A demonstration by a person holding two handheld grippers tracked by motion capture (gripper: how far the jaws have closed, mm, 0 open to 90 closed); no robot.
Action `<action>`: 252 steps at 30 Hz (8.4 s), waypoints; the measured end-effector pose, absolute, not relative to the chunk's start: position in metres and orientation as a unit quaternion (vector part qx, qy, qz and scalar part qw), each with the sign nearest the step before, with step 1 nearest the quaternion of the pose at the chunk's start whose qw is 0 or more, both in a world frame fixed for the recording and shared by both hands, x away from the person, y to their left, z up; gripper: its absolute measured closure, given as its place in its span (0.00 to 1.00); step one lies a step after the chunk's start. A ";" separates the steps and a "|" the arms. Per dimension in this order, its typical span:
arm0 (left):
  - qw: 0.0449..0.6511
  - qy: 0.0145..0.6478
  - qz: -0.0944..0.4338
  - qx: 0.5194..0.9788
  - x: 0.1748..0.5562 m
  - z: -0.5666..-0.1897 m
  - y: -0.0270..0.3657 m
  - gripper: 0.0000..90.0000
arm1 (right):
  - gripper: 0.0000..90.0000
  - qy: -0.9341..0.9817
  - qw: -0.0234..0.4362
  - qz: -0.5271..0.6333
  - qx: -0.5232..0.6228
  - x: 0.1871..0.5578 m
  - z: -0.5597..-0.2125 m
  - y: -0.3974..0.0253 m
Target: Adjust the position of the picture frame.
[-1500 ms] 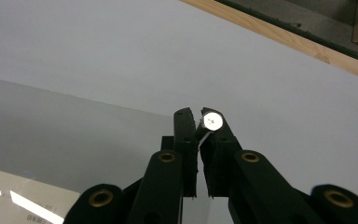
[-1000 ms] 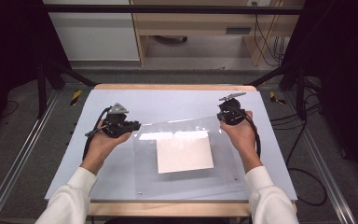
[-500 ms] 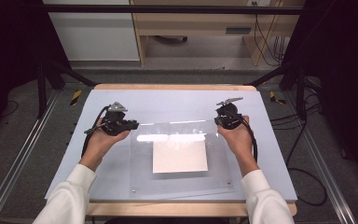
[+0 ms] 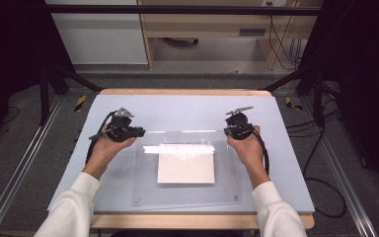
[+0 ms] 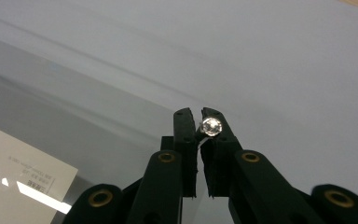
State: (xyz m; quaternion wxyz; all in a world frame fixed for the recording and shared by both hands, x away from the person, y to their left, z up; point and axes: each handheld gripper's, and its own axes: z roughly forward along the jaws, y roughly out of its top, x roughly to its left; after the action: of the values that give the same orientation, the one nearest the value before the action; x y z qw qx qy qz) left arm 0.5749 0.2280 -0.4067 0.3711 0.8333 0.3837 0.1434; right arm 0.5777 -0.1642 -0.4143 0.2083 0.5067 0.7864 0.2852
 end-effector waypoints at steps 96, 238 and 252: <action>0.342 0.450 0.211 0.798 0.595 -0.462 0.205 0.93 | 0.84 0.766 0.270 0.369 0.452 0.569 -0.453 -0.184; 0.289 0.514 0.128 0.797 0.628 -0.430 0.204 0.94 | 0.29 0.871 0.290 0.330 0.220 0.382 -0.468 -0.204; 0.292 0.512 0.124 0.798 0.631 -0.432 0.205 0.94 | 0.38 0.873 0.313 0.330 0.176 0.396 -0.473 -0.191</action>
State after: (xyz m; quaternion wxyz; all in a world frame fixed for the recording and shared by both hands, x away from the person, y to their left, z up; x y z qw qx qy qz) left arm 0.6306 0.2048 -0.4317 0.2923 0.7985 0.5115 0.1238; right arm 0.3956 -0.1913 -0.4732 0.3135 0.1762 0.8727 0.3303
